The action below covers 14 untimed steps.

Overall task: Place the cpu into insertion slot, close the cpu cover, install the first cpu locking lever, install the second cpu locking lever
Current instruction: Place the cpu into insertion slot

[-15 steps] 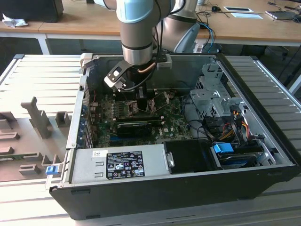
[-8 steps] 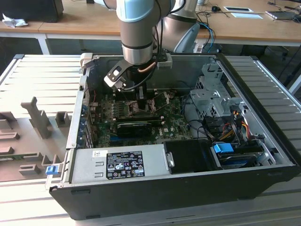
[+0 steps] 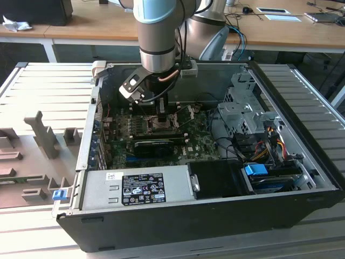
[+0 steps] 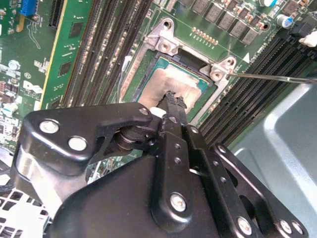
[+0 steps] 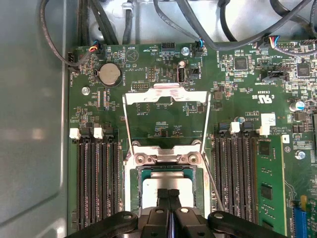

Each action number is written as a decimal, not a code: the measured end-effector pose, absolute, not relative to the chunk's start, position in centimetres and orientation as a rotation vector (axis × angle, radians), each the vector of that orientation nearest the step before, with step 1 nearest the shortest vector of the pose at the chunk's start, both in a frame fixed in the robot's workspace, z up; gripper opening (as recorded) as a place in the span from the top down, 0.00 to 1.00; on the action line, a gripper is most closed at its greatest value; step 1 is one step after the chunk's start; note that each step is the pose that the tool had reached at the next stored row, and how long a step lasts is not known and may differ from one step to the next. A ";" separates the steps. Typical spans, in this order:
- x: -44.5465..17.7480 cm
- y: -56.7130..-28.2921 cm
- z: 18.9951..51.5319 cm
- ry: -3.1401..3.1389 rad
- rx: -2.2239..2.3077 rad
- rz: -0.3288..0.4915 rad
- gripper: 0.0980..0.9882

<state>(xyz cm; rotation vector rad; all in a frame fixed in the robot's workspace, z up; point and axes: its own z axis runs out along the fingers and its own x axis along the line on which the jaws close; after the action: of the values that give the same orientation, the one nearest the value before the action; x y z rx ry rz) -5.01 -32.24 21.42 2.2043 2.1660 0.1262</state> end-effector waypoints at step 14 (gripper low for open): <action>-5.0 -32.2 21.7 2.166 2.204 0.126 0.99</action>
<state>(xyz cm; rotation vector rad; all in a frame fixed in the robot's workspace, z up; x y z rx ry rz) -5.02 -32.24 21.67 2.2044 2.1660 0.1257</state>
